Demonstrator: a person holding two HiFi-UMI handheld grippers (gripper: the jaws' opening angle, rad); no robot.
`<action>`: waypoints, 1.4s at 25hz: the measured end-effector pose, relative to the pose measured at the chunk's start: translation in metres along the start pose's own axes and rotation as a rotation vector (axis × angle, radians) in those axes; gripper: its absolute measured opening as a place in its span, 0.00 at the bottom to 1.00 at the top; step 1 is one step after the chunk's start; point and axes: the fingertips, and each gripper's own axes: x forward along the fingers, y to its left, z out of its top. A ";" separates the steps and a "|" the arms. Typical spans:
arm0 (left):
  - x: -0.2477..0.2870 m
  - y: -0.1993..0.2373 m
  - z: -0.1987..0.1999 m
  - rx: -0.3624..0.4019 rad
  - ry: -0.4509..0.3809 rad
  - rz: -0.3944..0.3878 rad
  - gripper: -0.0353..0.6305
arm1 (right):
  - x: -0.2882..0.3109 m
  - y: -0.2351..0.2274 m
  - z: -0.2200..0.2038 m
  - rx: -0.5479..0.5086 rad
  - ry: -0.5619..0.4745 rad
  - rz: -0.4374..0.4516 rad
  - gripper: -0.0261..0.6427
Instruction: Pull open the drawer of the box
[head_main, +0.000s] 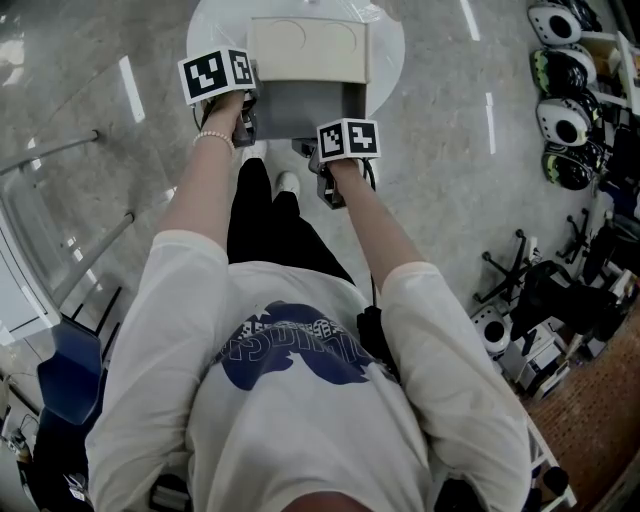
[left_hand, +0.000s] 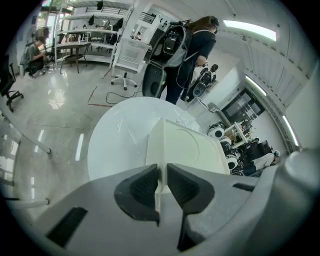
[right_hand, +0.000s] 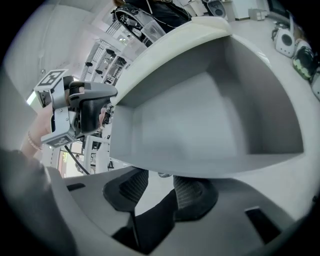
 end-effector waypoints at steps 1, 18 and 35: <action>0.000 0.000 0.001 0.005 -0.004 0.001 0.15 | -0.002 0.002 0.000 0.013 -0.011 0.018 0.27; -0.109 -0.030 0.008 0.151 -0.236 -0.041 0.15 | -0.167 0.015 0.021 0.020 -0.444 0.039 0.26; -0.307 -0.103 0.029 0.501 -0.872 0.061 0.07 | -0.329 0.138 0.096 -0.575 -1.110 -0.196 0.04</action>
